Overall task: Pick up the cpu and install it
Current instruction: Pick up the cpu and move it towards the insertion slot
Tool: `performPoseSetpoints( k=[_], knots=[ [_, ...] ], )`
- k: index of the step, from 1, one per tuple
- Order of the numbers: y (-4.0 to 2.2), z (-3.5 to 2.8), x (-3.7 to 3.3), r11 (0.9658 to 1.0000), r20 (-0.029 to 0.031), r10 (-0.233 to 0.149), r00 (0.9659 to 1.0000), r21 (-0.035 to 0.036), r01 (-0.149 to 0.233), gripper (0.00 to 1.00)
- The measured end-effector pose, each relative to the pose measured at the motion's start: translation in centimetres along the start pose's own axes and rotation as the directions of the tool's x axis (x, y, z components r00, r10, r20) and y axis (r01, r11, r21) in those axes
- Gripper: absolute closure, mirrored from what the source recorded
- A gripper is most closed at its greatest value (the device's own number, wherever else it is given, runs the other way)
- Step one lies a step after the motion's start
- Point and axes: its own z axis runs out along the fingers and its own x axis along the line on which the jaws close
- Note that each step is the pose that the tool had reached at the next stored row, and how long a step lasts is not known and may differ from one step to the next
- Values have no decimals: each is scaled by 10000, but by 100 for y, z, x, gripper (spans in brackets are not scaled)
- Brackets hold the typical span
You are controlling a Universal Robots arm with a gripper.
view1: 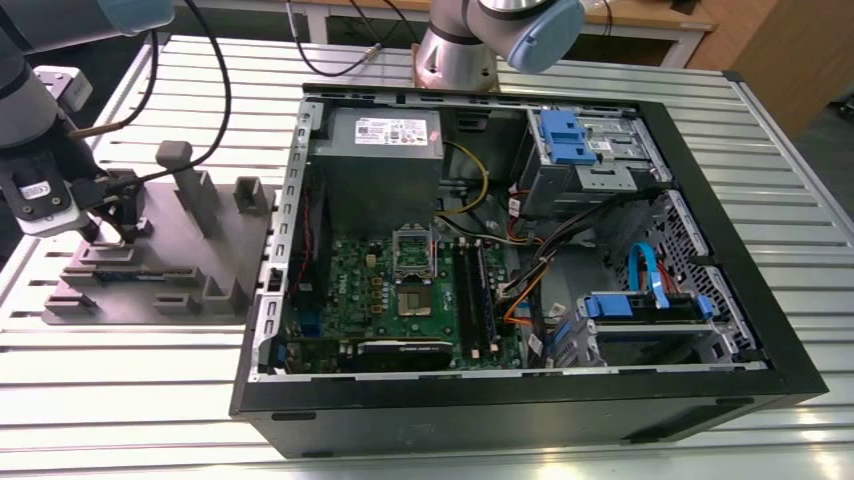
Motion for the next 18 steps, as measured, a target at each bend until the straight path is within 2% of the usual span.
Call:
performPoseSetpoints(
  k=[18],
  knots=[
    [2,-30,0,10000,0,0,10000,3,0,53]
  ],
)
